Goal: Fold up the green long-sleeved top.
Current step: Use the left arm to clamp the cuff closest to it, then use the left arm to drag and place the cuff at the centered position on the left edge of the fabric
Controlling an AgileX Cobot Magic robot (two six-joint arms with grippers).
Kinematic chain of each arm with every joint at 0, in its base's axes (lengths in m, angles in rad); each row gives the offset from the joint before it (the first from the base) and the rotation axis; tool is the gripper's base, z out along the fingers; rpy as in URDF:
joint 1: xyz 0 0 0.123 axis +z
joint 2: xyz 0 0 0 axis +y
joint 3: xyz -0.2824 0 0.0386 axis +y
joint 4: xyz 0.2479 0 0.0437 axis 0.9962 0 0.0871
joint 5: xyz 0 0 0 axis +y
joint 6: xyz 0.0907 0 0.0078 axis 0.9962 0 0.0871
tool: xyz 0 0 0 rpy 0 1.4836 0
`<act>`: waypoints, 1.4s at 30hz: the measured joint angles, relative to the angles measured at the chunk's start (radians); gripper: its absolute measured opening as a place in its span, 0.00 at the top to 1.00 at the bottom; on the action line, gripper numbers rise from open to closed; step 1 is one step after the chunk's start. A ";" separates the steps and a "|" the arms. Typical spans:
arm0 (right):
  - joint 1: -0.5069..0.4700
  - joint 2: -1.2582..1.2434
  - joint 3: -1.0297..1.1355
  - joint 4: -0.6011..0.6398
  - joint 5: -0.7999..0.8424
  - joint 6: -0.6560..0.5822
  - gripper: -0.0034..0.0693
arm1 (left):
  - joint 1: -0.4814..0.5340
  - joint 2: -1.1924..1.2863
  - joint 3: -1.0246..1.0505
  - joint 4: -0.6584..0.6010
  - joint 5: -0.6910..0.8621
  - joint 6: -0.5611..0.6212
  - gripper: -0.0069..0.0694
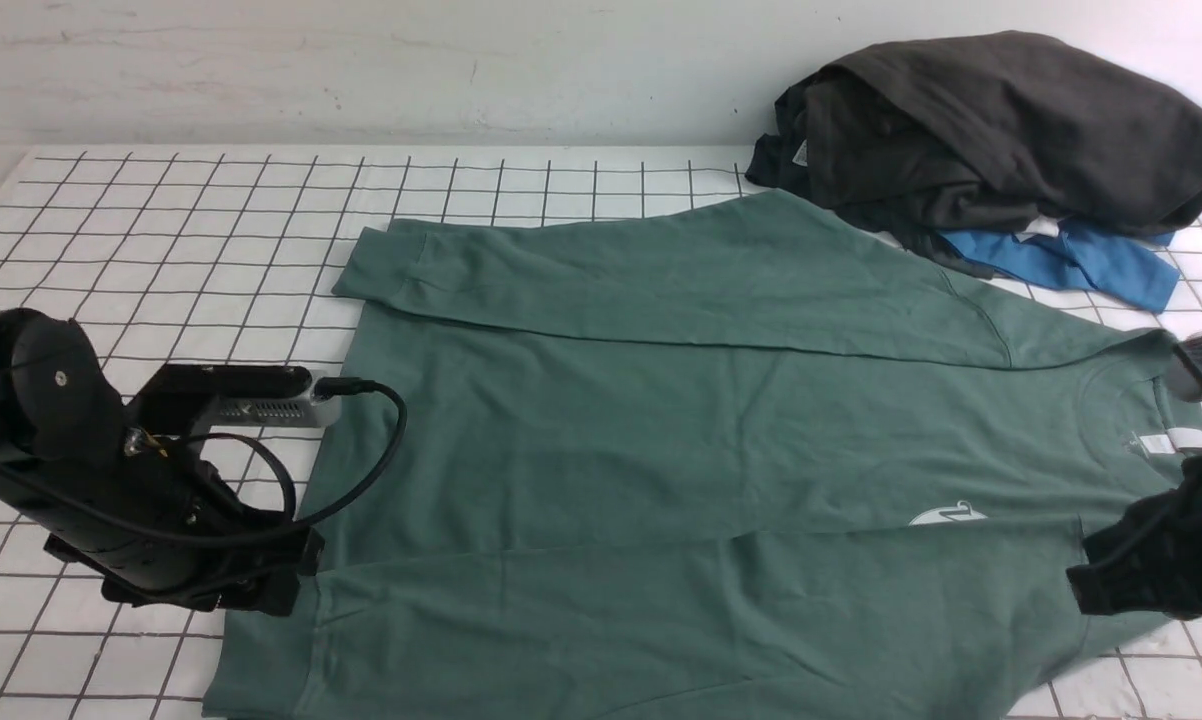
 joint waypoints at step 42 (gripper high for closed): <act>0.000 0.008 -0.004 0.053 -0.038 -0.020 0.97 | -0.026 0.445 -0.765 0.079 0.170 -0.021 0.57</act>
